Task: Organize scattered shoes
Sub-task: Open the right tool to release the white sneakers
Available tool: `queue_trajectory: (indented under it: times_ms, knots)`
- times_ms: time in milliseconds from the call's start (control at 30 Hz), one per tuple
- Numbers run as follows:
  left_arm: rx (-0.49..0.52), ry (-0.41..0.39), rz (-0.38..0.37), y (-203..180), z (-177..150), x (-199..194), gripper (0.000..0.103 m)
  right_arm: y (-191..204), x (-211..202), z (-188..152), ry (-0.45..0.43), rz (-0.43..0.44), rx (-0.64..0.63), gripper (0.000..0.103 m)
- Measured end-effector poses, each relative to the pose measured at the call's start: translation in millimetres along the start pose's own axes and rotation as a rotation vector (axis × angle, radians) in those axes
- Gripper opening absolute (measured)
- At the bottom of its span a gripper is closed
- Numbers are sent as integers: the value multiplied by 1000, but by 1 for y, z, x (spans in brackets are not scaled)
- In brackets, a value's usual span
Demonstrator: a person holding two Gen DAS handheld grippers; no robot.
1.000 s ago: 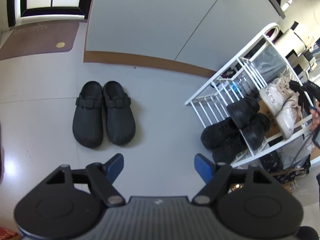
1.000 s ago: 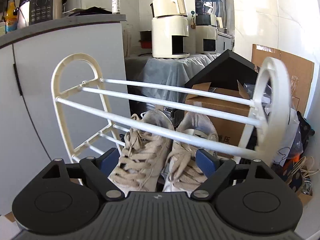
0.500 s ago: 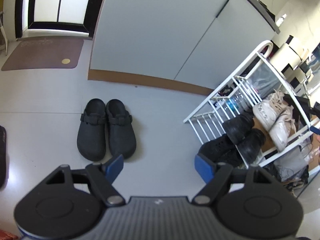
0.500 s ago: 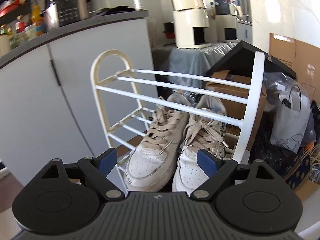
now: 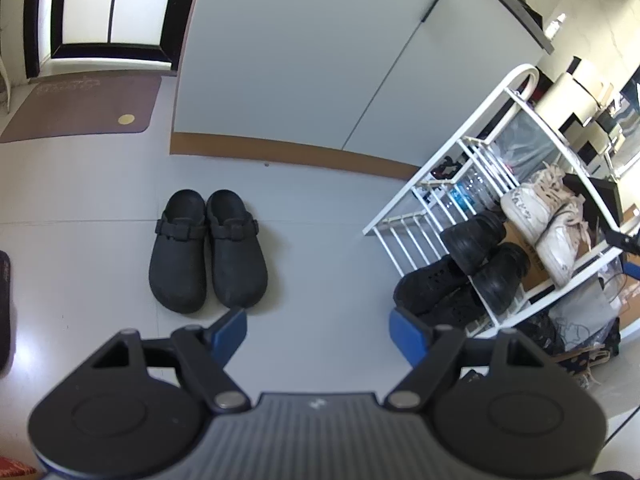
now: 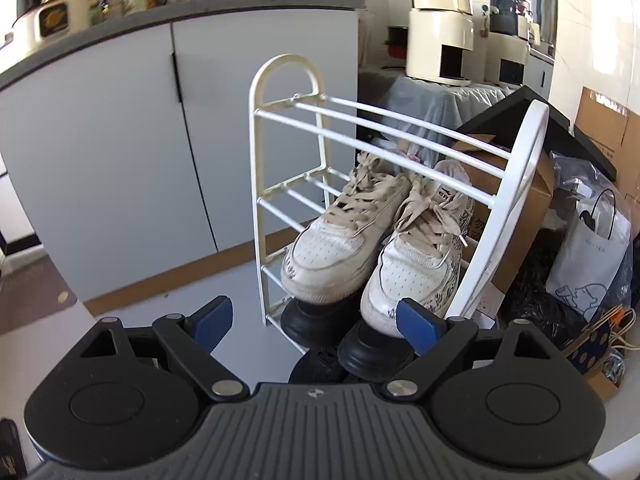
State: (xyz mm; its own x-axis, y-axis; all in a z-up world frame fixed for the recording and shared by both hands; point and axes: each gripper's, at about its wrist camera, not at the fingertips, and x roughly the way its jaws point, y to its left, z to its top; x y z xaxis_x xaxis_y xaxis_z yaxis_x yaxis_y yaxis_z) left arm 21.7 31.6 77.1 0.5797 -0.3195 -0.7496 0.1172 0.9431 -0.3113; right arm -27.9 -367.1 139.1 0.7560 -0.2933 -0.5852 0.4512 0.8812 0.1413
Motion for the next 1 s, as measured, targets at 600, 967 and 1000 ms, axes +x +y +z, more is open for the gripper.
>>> queue_trajectory:
  times_ms: [600, 967, 1000]
  knots:
    - [88, 27, 82, -13, -26, 3, 92, 32, -40, -24, 148, 59, -9, 96]
    - [41, 22, 83, 5, -34, -13, 93, 48, -39, -40, 196, 140, -24, 96]
    - [41, 22, 83, 6, -35, -13, 93, 50, -38, -41, 199, 148, -23, 96]
